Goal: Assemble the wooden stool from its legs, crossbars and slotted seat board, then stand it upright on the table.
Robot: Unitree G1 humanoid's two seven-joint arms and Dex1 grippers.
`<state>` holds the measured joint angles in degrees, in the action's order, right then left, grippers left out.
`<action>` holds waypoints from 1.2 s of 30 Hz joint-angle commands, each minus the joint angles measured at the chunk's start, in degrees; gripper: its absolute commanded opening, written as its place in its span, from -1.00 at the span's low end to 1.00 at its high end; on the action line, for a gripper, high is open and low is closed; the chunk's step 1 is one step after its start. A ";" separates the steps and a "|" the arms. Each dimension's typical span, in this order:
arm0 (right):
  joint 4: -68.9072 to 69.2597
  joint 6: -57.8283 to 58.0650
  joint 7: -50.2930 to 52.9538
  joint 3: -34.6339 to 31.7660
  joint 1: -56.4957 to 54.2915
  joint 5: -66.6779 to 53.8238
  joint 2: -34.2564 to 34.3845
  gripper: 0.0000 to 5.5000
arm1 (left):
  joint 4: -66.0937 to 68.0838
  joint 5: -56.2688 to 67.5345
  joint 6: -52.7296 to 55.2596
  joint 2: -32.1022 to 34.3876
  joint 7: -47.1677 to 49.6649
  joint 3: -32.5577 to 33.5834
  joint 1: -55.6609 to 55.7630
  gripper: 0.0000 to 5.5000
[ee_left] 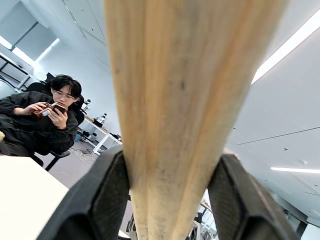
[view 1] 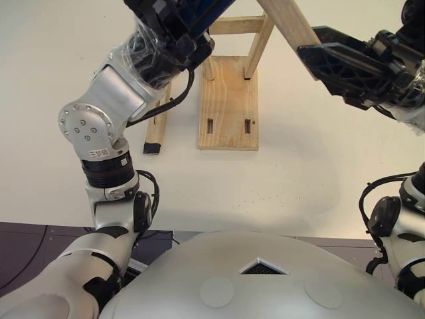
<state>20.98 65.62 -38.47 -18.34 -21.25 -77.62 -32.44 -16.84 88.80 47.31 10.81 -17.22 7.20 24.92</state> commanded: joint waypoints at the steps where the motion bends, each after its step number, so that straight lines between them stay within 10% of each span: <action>1: 0.37 -1.16 1.60 0.96 0.06 -0.30 -0.84 -0.26 | -0.12 -1.60 -1.90 0.28 -1.27 0.98 1.04 -0.23; 13: -6.34 -10.84 -11.52 9.61 7.20 20.71 -9.28 0.54 | 0.06 -29.95 -12.07 13.76 -25.84 -1.26 -10.96 -0.24; 36: -12.72 -19.24 -15.18 11.96 7.29 32.25 -7.73 0.54 | 13.96 -59.75 -34.82 19.63 -47.43 -9.41 -17.79 -0.24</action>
<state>8.74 46.95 -53.60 -6.67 -13.70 -46.31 -40.94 -4.46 32.69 12.69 28.88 -64.14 -0.16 8.94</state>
